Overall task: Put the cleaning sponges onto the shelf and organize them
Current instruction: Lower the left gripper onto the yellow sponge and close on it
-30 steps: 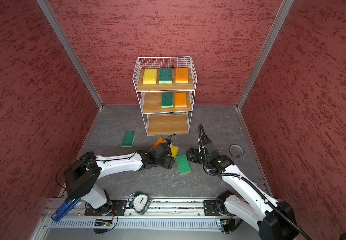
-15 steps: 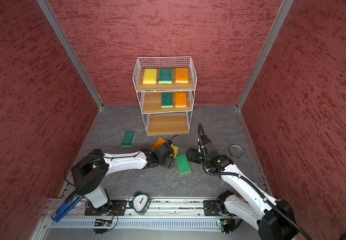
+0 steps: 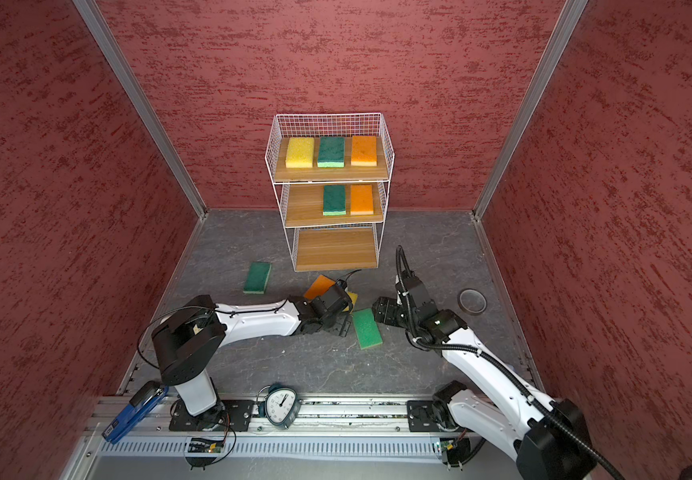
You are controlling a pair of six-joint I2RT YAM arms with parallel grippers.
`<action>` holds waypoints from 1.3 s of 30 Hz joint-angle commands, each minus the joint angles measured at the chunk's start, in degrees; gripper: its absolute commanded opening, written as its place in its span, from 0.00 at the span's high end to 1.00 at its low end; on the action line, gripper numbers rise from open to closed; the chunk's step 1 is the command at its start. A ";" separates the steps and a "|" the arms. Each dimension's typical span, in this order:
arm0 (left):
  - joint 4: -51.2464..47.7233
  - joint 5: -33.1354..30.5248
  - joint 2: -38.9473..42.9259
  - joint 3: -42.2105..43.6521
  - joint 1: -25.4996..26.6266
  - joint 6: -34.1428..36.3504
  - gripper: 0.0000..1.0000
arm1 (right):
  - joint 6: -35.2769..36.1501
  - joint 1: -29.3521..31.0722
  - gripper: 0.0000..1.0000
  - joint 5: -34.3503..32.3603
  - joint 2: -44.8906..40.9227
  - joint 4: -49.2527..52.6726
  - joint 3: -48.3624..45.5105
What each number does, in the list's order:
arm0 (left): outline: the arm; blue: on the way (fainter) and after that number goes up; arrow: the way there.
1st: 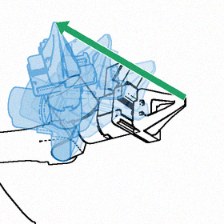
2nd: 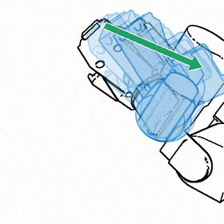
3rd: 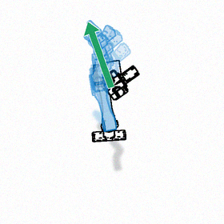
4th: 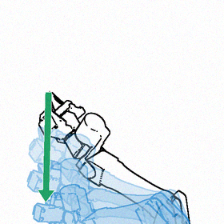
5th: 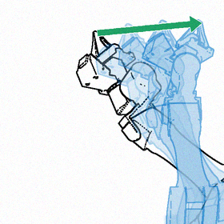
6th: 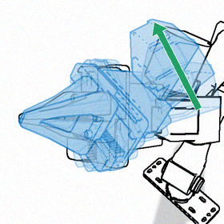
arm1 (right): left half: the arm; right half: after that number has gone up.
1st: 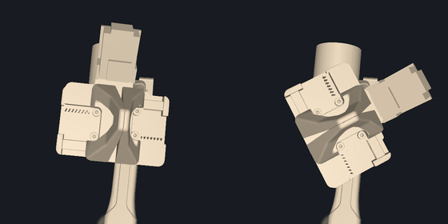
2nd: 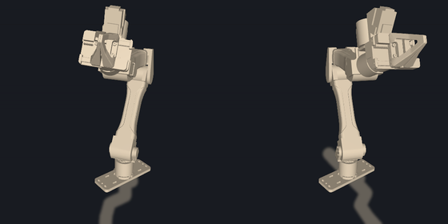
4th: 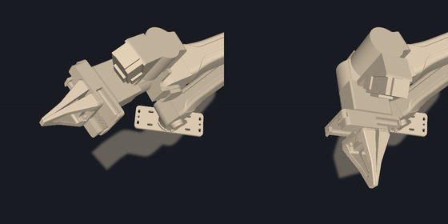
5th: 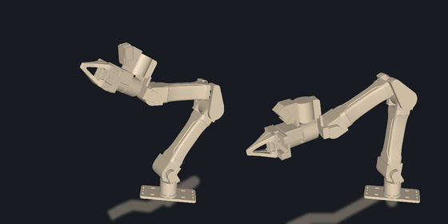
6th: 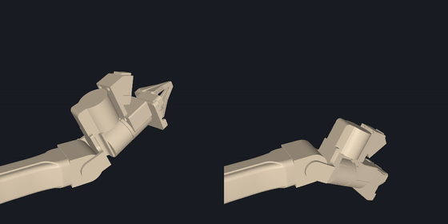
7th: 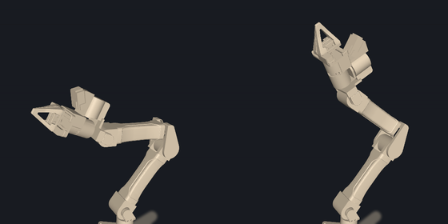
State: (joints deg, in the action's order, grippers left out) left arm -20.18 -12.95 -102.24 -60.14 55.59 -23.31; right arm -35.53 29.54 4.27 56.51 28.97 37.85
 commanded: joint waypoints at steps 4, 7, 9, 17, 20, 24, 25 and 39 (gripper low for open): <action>-3.39 -2.23 -3.49 -3.36 0.31 -0.94 0.15 | 0.64 0.25 0.18 -0.93 -0.09 -1.24 -0.49; -4.21 -2.61 -4.33 -3.81 0.29 -1.34 0.15 | 0.76 0.26 0.18 -0.85 -0.16 -1.11 -0.44; -4.34 -2.82 -4.46 -3.70 0.26 -1.69 0.15 | 0.81 0.26 0.18 -1.08 -0.17 -1.02 -0.57; -4.14 -3.04 -5.73 -4.29 0.55 -2.42 0.17 | 0.56 0.26 0.18 -1.52 -0.21 -1.35 -0.75; -4.84 -3.69 -6.20 -4.82 0.66 -3.51 0.19 | 0.42 0.24 0.18 -2.20 -1.08 -1.46 -1.11; -4.91 -3.77 -6.18 -4.18 0.65 -4.59 0.21 | 0.96 0.25 0.18 -2.47 -1.18 -1.45 -1.08; -4.56 -3.56 -6.08 -3.79 0.66 -4.81 0.23 | 1.15 0.26 0.18 -2.45 -1.01 -1.37 -1.02; -2.66 -1.95 -2.65 -1.00 0.26 -4.90 0.38 | 0.99 0.26 0.18 -4.36 -3.41 0.11 -0.21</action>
State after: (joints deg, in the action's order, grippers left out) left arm -22.61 -15.66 -106.65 -62.70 55.92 -27.81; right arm -34.48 29.54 2.31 54.57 28.95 37.21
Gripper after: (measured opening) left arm 0.629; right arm 0.820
